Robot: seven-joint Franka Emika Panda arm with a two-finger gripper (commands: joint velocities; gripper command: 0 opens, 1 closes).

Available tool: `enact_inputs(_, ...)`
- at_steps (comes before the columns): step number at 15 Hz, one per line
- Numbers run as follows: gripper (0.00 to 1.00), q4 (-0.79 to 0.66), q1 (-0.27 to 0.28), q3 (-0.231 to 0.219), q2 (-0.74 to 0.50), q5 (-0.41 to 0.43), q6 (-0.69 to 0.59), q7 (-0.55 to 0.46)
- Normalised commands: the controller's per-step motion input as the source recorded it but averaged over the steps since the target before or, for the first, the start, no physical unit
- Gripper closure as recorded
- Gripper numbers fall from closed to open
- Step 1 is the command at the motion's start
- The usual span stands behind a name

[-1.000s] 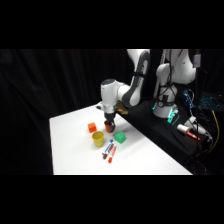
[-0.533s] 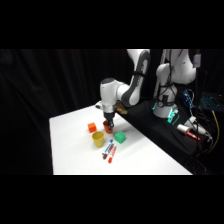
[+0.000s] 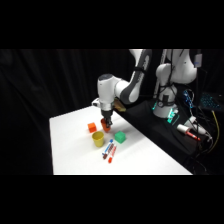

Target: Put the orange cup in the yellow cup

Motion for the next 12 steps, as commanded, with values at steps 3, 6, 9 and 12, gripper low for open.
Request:
enact_inputs(3,0.96,0.19,0.071,0.03,-0.2,-0.187,-0.43,0.1)
enact_inputs(6,0.96,0.26,0.031,0.078,-0.09,-0.154,-0.38,0.07)
enact_inputs(9,0.96,0.29,0.029,0.078,-0.02,-0.16,-0.32,0.07)
enact_inputs(12,0.96,0.3,0.032,0.076,0.02,-0.162,-0.28,0.05)
